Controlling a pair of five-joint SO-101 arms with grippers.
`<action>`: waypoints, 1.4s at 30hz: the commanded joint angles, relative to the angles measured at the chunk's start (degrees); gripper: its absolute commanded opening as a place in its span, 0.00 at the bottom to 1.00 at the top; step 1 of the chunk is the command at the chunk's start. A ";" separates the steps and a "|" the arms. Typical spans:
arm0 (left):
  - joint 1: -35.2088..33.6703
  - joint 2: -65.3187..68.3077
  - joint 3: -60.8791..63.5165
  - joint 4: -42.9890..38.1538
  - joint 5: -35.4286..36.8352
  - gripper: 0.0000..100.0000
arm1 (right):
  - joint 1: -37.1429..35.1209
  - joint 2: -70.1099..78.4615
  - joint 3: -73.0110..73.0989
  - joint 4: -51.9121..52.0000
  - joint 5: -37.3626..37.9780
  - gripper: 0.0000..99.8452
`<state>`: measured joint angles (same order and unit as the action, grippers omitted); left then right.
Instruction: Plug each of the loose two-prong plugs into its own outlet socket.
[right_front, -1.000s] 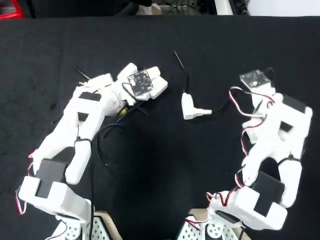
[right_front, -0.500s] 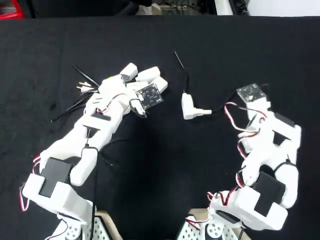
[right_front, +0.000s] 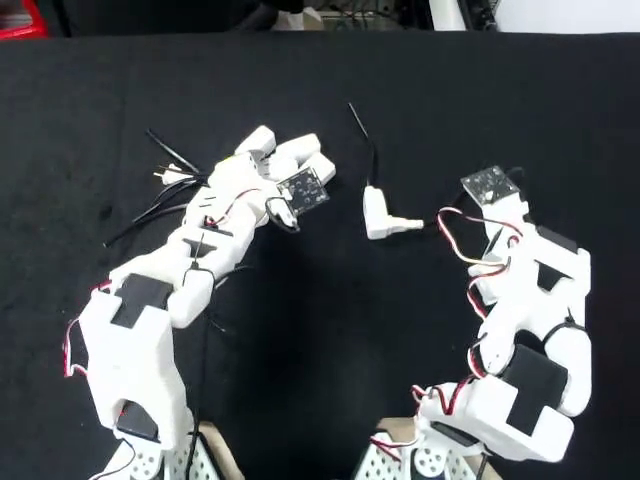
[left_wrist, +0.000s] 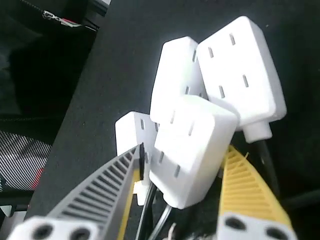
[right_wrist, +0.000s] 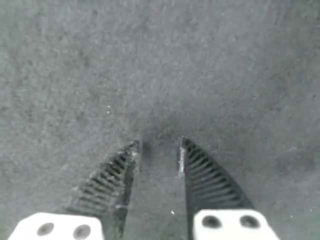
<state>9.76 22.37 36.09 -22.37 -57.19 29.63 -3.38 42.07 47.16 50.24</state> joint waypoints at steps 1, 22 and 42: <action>-0.40 0.88 -0.57 0.00 -0.88 0.25 | -0.88 -1.89 -0.22 -0.88 0.00 0.11; 1.27 0.53 16.31 -19.96 -19.78 0.03 | -0.88 -1.80 0.04 -0.70 0.00 0.11; -1.54 -30.86 46.29 -29.80 -5.45 0.03 | -0.97 -2.24 -0.22 -0.44 -5.63 0.11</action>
<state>7.30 5.14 77.49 -57.71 -64.84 29.63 -3.38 42.07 47.16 45.41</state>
